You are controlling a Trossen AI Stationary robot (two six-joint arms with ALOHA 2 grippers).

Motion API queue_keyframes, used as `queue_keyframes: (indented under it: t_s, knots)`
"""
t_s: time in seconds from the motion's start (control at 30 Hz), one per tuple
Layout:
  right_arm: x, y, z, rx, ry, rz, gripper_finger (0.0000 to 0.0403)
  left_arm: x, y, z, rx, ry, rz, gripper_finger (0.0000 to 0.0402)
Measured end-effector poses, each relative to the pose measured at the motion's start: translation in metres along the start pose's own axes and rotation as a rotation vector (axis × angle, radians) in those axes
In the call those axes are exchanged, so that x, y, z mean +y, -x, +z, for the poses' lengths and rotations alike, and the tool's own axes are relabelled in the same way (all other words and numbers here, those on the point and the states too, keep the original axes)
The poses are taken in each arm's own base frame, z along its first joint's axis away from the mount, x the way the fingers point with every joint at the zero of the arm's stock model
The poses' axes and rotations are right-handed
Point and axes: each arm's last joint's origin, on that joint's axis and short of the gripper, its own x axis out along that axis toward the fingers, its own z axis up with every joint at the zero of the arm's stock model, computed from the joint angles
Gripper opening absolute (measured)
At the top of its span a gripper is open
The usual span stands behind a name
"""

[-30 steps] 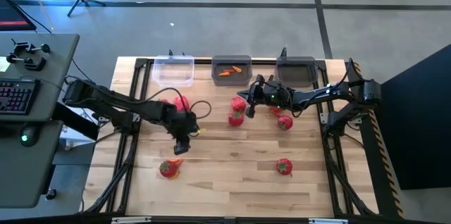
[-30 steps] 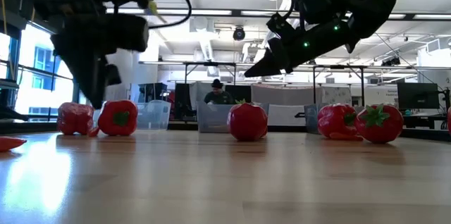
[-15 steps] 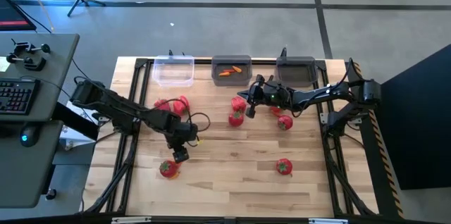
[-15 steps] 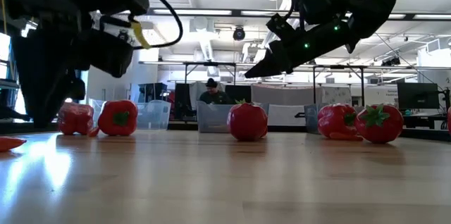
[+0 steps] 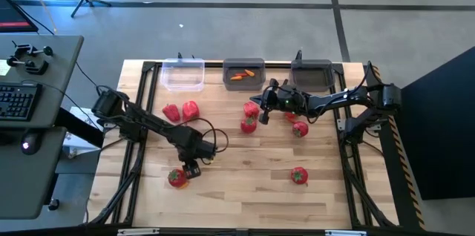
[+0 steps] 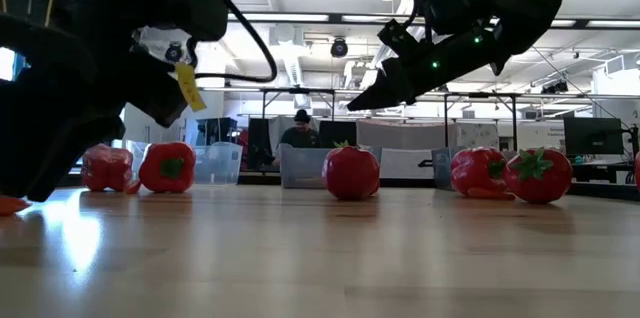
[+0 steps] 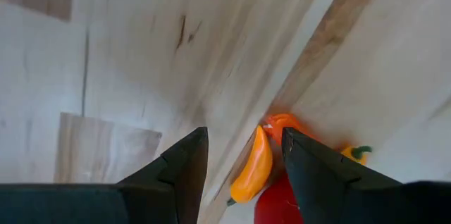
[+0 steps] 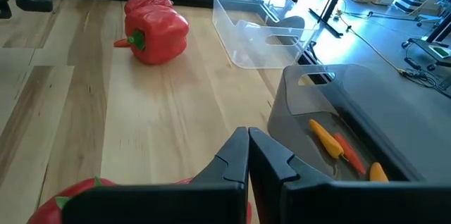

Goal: Sort produce into baskets
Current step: Put the orange chili pepper into the left black bin

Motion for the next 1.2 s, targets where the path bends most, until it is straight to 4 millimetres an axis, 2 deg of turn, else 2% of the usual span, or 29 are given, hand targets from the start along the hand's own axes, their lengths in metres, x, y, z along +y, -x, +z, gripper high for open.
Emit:
queue_keyframes:
  t_s: [0.33, 0.6, 0.73, 1.2]
  knots:
    - [0.001, 0.0, -0.003, 0.026, 0.019, 0.016, 0.0, -0.004, -0.001, 0.002, -0.02, 0.046, -0.026, 0.017]
    - [0.001, 0.0, -0.003, 0.031, 0.022, 0.017, 0.0, -0.015, 0.014, 0.01, -0.075, -0.022, -0.051, 0.017]
    - [0.001, 0.0, -0.003, 0.032, 0.022, 0.017, 0.0, -0.019, 0.015, 0.008, -0.059, -0.036, -0.077, 0.017]
    - [0.001, 0.0, -0.004, 0.044, 0.022, 0.021, 0.0, -0.025, -0.01, 0.008, 0.032, 0.034, -0.029, 0.017]
